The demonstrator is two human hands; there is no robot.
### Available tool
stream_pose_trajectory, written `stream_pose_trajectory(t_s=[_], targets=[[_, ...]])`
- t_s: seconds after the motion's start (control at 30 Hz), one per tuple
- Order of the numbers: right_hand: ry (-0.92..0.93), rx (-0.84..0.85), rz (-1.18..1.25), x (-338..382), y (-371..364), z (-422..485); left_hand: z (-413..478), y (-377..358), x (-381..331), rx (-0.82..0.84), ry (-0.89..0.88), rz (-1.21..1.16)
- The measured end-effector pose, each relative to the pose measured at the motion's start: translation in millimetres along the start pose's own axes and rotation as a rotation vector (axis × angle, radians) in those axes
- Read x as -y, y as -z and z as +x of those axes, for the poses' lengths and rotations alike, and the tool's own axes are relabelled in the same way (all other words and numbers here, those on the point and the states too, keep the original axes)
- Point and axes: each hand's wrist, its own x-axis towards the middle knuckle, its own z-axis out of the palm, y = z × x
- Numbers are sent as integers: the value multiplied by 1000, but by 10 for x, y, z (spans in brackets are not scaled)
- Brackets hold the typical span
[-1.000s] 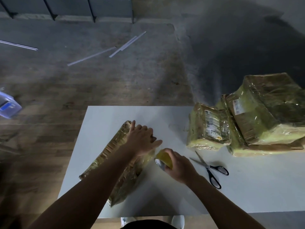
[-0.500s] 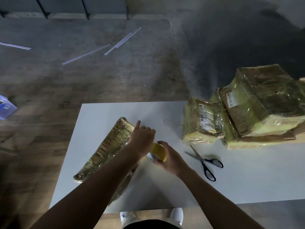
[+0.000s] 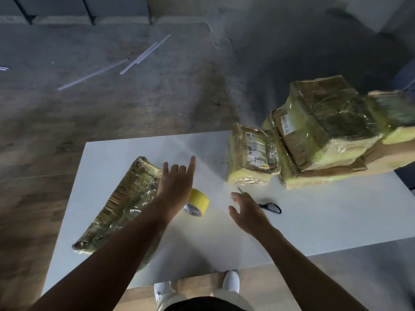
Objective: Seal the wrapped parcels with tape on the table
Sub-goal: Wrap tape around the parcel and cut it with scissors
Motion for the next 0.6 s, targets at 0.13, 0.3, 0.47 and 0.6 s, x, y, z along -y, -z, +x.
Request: stream_pose_trajectory(t_s=[0.13,0.3,0.47,0.6], targets=[[-98,-44,-68,-192,29,-18,12,-21,-129,40,-125,-58],[-257,21,-342,-422,65,-26,-126,-119,-393,-268,-177,-327],[-359,64,-445,-599,16,-79,-247,-170,-601,-210,-118,-548],[-292,96,-492,-658,-67,-110,-267,-195,-866,-49,-71,-681]])
